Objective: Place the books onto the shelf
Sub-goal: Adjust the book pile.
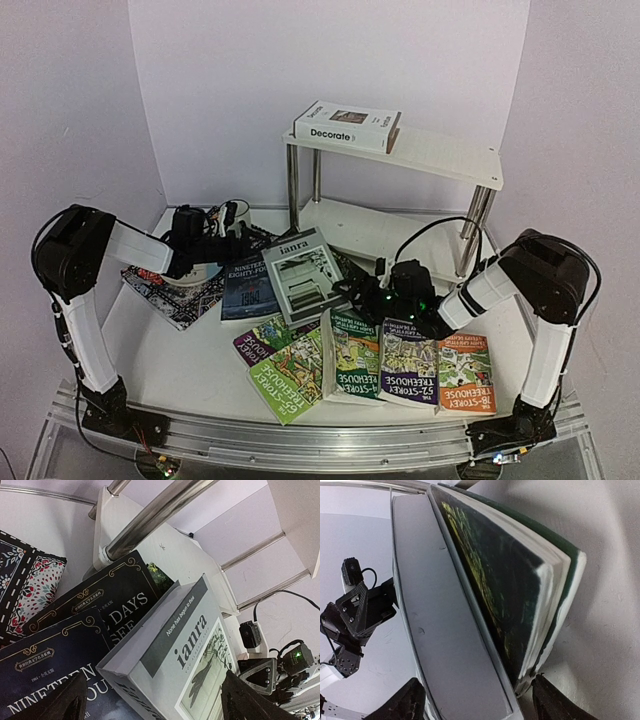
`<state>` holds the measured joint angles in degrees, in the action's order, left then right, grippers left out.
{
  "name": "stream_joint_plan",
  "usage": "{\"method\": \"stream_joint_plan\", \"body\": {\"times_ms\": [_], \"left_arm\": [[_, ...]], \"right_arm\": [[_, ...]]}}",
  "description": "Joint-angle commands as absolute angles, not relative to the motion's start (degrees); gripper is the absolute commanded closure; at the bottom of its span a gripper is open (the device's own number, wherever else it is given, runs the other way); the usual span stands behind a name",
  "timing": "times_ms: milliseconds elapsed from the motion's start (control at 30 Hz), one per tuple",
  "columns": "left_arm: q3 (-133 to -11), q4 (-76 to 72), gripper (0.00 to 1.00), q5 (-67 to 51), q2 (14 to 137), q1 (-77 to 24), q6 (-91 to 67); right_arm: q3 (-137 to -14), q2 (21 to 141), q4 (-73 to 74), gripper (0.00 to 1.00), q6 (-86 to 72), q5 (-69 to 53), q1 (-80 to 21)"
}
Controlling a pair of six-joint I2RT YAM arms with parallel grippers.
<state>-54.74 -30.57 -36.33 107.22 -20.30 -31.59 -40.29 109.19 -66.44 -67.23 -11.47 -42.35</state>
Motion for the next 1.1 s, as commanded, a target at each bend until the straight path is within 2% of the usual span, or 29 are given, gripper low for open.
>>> {"method": "stream_joint_plan", "body": {"times_ms": [0, 133, 300, 600, 667, 933, 1067], "left_arm": [[-56.1, -32.2, 0.06, -37.2, 107.9, -21.3, -31.9], [-54.9, -32.2, 0.06, -36.9, 107.3, -21.7, -31.9], [-53.6, -32.2, 0.06, -36.0, 106.2, -22.2, -31.9], [-52.7, -32.1, 0.03, -32.3, 100.6, -22.3, -29.7], [-53.0, -31.8, 0.00, -32.3, 98.4, -22.0, -29.4], [-51.1, -28.1, 0.00, -26.0, 87.0, -21.4, -31.3], [-49.7, -26.2, 0.00, -31.3, 85.4, -21.2, -34.7]], "right_arm": [[-39.3, 107.4, -69.4, 0.15, -67.5, -13.5, -42.3], [-38.3, 105.8, -69.5, 0.21, -68.2, -13.7, -42.5], [-37.5, 104.8, -69.4, 0.40, -68.9, -13.9, -43.0], [-39.1, 100.9, -66.4, 0.55, -67.9, -14.5, -43.0], [-39.9, 99.0, -63.9, 0.57, -67.0, -14.5, -43.0], [-40.1, 92.1, -58.2, 0.59, -64.4, -13.2, -43.0], [-40.7, 89.7, -55.8, 0.62, -64.2, -14.7, -42.7]]}}
